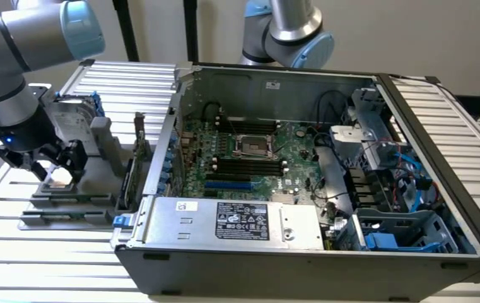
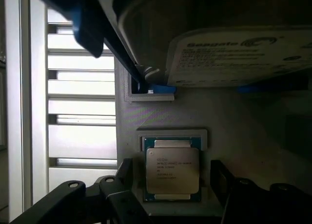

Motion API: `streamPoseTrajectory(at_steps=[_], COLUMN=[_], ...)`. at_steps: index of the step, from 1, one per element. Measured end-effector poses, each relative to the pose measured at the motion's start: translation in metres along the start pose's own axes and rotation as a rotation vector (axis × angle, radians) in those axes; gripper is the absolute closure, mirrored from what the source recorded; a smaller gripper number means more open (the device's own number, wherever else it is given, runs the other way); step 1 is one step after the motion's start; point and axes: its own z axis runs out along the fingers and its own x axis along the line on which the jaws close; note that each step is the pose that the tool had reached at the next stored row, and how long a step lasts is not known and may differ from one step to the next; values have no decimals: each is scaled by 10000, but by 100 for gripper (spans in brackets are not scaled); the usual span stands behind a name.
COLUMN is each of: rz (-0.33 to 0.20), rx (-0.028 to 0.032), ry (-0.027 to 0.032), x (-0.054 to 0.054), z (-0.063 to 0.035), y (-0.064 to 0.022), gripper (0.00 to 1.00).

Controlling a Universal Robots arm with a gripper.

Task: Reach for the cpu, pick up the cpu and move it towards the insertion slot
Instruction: 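Pick up the cpu and move it towards the insertion slot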

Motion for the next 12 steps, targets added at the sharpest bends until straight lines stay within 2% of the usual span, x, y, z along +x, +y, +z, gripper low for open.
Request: streamPoseTrajectory(at_steps=[5,6,11,12], rz=[0,0,0,0], rx=[0,0,0,0], ry=[0,0,0,0], x=[-3,-4,-5,-6], z=[0,0,0,0], y=[0,1,1,1], gripper=[28,35,38,45])
